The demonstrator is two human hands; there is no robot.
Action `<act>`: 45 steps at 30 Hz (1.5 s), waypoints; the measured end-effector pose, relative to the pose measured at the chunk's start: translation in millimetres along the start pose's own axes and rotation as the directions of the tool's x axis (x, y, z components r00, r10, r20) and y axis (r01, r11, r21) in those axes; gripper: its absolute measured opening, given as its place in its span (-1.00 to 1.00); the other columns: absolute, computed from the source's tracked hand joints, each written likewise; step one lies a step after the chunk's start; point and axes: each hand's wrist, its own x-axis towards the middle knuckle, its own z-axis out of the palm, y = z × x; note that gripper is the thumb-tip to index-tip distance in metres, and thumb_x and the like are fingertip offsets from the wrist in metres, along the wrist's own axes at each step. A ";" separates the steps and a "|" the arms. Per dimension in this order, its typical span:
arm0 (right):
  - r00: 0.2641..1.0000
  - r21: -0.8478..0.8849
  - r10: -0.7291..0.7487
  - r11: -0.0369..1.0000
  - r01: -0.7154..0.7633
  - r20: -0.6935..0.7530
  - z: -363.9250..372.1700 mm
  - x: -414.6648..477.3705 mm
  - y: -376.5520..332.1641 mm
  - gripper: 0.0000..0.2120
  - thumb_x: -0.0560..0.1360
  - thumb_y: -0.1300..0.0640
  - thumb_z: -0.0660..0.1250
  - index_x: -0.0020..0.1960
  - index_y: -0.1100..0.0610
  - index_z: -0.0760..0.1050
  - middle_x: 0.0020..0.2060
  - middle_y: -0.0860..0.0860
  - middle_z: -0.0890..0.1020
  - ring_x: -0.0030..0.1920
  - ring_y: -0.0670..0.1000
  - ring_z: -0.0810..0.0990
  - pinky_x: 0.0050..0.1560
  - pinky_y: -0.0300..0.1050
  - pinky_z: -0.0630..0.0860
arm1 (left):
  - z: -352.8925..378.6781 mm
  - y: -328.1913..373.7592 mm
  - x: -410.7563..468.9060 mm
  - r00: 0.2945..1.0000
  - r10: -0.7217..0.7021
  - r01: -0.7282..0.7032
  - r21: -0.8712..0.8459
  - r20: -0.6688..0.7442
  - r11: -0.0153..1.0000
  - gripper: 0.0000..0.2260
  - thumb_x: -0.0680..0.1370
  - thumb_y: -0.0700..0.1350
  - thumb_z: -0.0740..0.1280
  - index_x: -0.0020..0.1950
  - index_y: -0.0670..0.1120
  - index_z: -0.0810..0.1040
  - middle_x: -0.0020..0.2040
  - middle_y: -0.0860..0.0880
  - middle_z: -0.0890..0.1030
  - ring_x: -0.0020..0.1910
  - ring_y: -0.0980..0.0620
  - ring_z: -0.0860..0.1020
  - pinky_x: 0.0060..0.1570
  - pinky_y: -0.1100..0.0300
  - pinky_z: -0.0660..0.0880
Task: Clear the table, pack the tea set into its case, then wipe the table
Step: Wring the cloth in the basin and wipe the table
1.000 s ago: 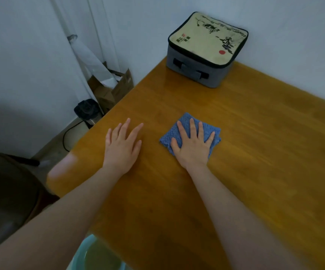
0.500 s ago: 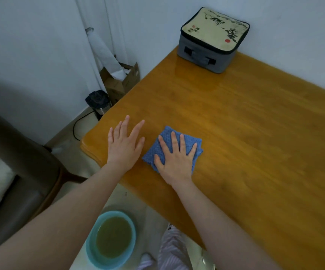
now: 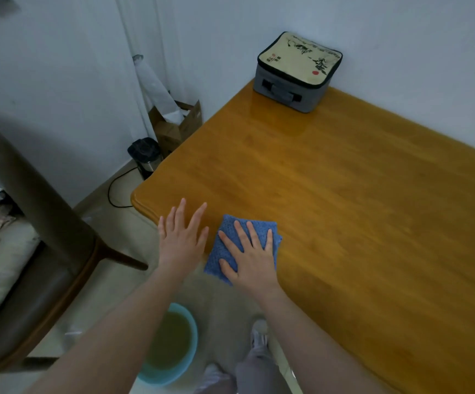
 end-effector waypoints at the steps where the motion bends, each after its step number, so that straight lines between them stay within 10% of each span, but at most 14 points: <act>1: 1.000 -0.001 0.002 1.000 -0.002 0.004 -0.4 -4.1 5.1 -0.45 0.57 -0.29 0.00 0.54 -0.21 0.11 0.56 0.00 0.12 0.56 0.13 0.03 0.41 0.43 -0.07 | 0.7 4.7 -1.6 1.000 0.003 -0.003 -0.017 -0.003 1.000 -0.52 0.64 0.17 -0.03 0.54 0.26 -0.10 0.59 -0.05 -0.14 0.56 -0.11 -0.12 0.51 -0.13 -0.16; 30: 0.970 -0.003 0.242 0.970 -0.242 0.031 -30.7 99.8 192.5 -0.41 0.53 -0.37 -0.21 0.54 -0.30 -0.14 0.58 -0.08 -0.10 0.56 0.09 -0.20 0.44 0.38 -0.27 | 28.4 142.2 120.9 0.980 0.197 -0.197 0.059 -0.006 0.979 -0.53 0.63 0.18 -0.02 0.53 0.29 -0.07 0.59 -0.04 -0.14 0.56 -0.10 -0.14 0.48 -0.17 -0.18; 45: 0.956 -0.005 0.290 0.957 -0.291 -0.033 -54.6 249.6 347.9 -0.41 0.55 -0.36 -0.15 0.55 -0.26 -0.09 0.58 -0.05 -0.06 0.56 0.12 -0.16 0.43 0.40 -0.25 | 39.2 266.1 269.2 0.960 0.269 -0.267 0.033 -0.075 0.963 -0.54 0.65 0.13 -0.02 0.55 0.22 -0.02 0.55 -0.05 0.16 0.54 -0.08 0.06 0.49 -0.12 -0.06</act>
